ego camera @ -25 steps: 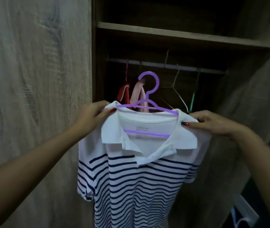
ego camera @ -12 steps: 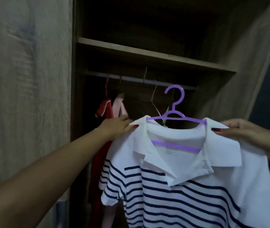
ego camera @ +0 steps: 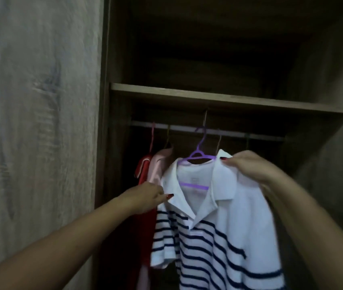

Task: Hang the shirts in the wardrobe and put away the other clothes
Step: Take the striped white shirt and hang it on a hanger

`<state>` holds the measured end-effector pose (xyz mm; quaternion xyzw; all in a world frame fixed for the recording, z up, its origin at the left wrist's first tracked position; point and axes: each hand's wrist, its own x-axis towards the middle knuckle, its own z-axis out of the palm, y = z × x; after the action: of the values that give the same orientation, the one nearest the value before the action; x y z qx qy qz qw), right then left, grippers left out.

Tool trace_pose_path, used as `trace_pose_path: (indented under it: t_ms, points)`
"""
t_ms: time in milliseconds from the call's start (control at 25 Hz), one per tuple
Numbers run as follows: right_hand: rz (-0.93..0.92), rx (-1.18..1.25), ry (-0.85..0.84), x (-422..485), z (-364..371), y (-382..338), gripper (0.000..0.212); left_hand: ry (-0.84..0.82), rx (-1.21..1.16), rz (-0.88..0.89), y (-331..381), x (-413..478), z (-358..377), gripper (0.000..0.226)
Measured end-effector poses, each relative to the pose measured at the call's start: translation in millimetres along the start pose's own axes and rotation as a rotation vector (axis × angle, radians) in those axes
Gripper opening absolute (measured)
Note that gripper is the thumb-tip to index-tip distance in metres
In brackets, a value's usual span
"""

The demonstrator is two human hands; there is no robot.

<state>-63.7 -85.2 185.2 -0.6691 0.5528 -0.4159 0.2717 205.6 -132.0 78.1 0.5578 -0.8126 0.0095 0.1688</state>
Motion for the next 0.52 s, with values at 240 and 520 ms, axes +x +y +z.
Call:
trace_pose_path:
  t_ms: [240, 520]
  points:
    - [-0.076, 0.024, 0.193, 89.8, 58.8, 9.1, 0.032, 0.052, 0.103, 0.090, -7.1, -2.3, -0.8, 0.033]
    - [-0.189, -0.050, 0.183, 119.7, 112.9, 56.2, 0.030, 0.055, 0.060, 0.056, 8.8, -11.0, 2.3, 0.039]
